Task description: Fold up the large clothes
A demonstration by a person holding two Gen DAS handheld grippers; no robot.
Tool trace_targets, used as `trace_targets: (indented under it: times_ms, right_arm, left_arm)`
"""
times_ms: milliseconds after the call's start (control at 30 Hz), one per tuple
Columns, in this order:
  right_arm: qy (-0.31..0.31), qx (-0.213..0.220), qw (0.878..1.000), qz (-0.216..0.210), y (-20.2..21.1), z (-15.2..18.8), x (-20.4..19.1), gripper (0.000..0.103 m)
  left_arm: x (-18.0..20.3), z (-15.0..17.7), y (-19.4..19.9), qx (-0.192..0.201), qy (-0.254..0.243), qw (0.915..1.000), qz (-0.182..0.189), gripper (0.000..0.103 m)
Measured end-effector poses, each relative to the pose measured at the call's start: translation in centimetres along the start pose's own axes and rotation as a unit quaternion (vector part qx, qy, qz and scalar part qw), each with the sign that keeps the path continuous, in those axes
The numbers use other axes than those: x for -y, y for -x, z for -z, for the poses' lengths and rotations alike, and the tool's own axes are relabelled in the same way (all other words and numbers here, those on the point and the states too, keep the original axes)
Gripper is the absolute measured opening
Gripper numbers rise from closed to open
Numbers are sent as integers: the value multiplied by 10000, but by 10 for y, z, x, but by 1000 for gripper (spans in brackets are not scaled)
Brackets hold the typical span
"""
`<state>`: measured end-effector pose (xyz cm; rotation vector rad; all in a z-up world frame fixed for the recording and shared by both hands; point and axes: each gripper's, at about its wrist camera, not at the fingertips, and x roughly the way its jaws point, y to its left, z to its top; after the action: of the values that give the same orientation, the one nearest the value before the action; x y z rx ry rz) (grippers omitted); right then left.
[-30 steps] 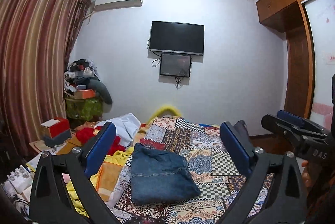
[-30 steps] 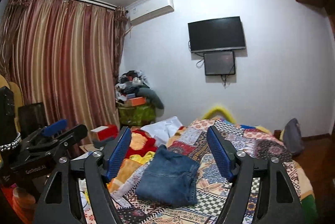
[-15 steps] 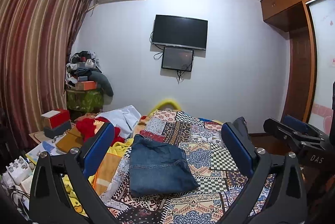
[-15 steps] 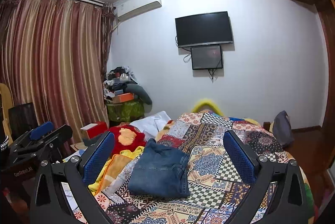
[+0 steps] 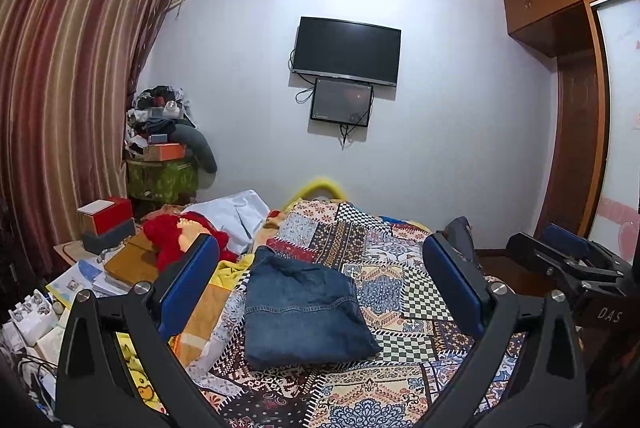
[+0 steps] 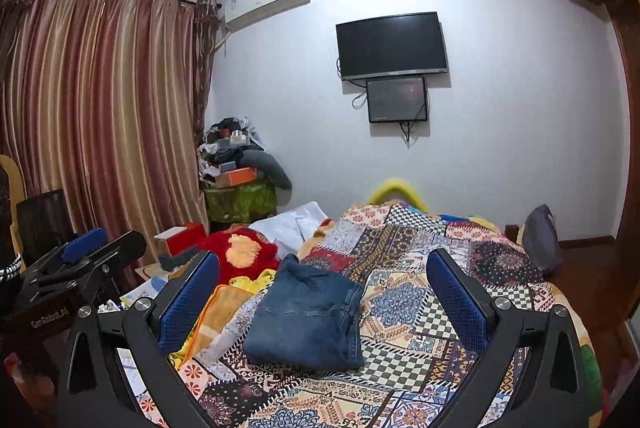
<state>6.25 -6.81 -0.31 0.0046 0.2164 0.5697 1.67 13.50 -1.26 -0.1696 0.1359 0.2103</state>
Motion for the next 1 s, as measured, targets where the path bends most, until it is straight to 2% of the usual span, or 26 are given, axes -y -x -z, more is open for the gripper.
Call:
trace_targets:
  times_ms: [1000]
  right_arm:
    - [-49,-91,9999,3,-5,3,4,103]
  left_arm:
    - [-4,5,-12,-193,31,9997,113,103]
